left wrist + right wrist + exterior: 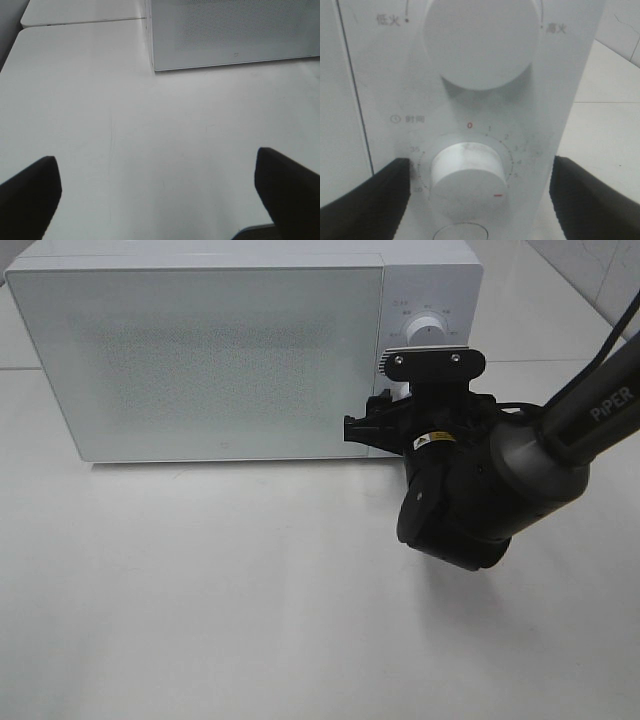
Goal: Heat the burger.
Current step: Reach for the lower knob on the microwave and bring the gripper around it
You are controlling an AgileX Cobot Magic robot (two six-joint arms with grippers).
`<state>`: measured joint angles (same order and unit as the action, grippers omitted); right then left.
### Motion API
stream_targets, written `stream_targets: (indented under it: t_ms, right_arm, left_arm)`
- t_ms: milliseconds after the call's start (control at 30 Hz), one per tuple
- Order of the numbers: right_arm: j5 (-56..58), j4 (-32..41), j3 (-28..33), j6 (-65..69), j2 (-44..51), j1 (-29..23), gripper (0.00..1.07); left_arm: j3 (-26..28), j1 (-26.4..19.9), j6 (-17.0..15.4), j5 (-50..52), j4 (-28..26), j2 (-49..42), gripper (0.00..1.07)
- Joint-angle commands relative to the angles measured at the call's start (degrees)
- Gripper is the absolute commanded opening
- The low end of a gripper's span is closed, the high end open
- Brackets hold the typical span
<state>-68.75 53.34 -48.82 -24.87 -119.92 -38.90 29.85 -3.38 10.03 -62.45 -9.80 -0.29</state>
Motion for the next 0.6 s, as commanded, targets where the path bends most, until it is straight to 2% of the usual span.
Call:
stream_targets:
  t_ms: [33,600]
  right_arm:
    - [-11.4,-1.1,-0.3,-1.3,0.6,0.5,0.75]
    - [-11.2,-1.1,-0.3,0.2,-0.1,0.7,0.75]
  left_arm:
    - [-0.1,-0.2,0.1,0.7,-0.3,-1.0,0.98]
    - [-0.1,-0.2,0.1,0.7,-0.2,-1.0,0.98]
